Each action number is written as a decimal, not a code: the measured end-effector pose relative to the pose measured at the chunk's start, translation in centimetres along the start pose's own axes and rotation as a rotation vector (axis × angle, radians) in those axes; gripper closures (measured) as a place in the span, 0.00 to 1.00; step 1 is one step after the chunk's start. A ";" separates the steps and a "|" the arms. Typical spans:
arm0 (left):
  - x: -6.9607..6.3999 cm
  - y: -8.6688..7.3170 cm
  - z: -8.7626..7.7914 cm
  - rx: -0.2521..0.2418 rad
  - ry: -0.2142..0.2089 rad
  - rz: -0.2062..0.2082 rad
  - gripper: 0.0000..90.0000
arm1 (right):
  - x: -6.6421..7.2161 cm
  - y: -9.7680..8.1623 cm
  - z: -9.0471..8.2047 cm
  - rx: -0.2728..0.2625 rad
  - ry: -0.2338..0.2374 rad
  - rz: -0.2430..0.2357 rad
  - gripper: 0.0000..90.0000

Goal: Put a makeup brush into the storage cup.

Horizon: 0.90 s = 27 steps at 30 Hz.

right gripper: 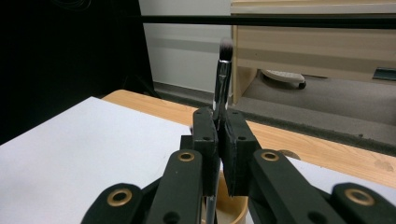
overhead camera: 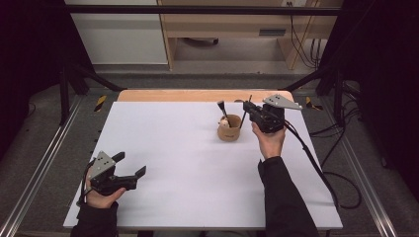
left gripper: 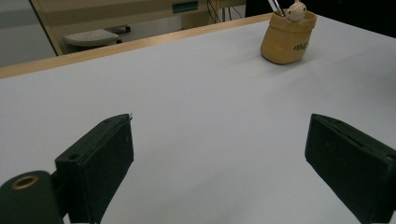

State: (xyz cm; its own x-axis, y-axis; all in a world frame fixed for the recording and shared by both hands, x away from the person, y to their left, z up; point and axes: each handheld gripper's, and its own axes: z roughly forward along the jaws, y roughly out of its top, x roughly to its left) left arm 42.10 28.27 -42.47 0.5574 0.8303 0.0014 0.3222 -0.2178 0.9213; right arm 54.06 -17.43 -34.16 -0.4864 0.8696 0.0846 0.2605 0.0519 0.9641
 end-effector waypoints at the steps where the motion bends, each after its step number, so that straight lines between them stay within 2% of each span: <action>1: 0.0 0.0 0.0 -0.001 0.001 0.001 0.08 | 0.0 0.0 0.1 0.002 -0.001 -0.002 0.95; 27: 0.1 -0.1 0.0 -0.010 0.002 -0.002 0.08 | -0.8 -0.4 3.2 0.012 -0.066 0.003 0.95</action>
State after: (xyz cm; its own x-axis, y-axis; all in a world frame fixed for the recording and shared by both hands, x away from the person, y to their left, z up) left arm 42.13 28.38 -42.51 0.5553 0.8316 0.0006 0.3156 -0.2114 0.9250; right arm 57.06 -16.55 -35.40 -0.4295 0.9003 0.0707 0.2721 0.0544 0.9607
